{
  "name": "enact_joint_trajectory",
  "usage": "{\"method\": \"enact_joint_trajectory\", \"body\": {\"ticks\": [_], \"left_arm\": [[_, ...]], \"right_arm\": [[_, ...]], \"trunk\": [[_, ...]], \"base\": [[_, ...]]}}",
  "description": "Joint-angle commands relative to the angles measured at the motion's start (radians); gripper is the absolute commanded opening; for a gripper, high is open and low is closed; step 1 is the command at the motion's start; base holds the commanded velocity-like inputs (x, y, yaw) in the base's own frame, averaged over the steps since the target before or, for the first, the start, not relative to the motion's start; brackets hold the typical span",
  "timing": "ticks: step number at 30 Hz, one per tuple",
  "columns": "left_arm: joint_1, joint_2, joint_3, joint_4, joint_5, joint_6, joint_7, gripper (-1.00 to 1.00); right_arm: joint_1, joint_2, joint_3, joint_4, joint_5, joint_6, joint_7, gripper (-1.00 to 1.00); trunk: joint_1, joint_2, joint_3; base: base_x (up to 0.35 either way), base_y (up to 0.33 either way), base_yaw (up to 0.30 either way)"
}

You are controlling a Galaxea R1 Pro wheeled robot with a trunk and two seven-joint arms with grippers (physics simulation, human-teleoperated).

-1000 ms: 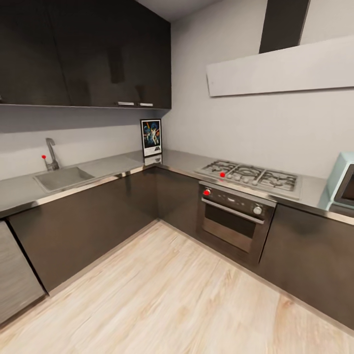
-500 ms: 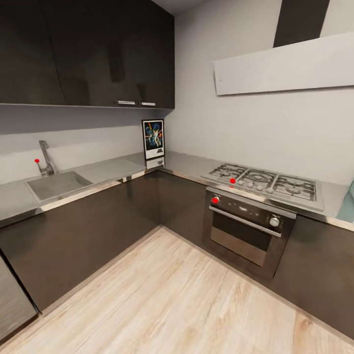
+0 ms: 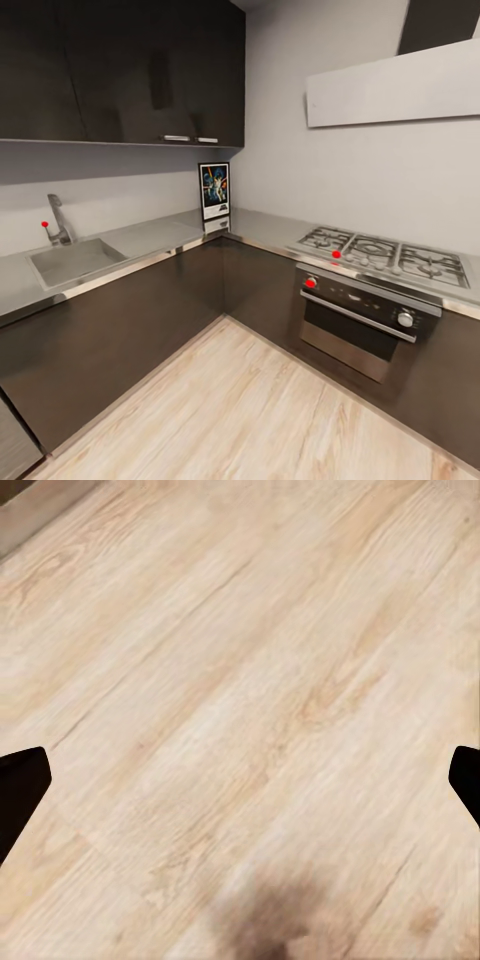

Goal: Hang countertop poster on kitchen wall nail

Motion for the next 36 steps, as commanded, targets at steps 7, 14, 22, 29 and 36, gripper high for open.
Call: {"method": "enact_joint_trajectory", "body": {"ticks": [7, 14, 22, 29, 36], "left_arm": [[0.000, 0.000, 0.001, -0.001, 0.000, -0.002, 0.000, 1.00], [0.005, -0.012, -0.010, 0.011, 0.000, -0.007, -0.005, 1.00], [0.012, -0.029, -0.007, 0.056, 0.000, -0.010, -0.004, 1.00], [0.012, -0.029, -0.007, 0.095, 0.000, -0.010, -0.004, 1.00], [0.029, -0.025, 0.001, 0.112, 0.003, -0.017, -0.001, 1.00]], "right_arm": [[0.000, 0.000, 0.000, 0.003, 0.002, -0.002, -0.004, 1.00], [-0.001, 0.011, -0.003, 0.016, -0.005, -0.006, -0.003, 1.00], [-0.002, 0.023, -0.002, 0.061, -0.004, -0.009, -0.003, 1.00], [-0.002, 0.023, -0.002, 0.100, -0.004, -0.009, -0.003, 1.00], [-0.003, 0.005, 0.003, 0.105, 0.003, -0.022, -0.002, 1.00]], "trunk": [[0.001, 0.000, -0.001], [0.001, 0.000, -0.001], [0.001, 0.000, -0.001], [0.001, 0.000, -0.001], [0.001, 0.000, -0.001]], "base": [[0.311, 0.174, 0.000], [0.223, 0.113, 0.000], [0.000, 0.000, 0.000], [0.000, 0.000, 0.000], [0.010, 0.000, 0.000]]}}
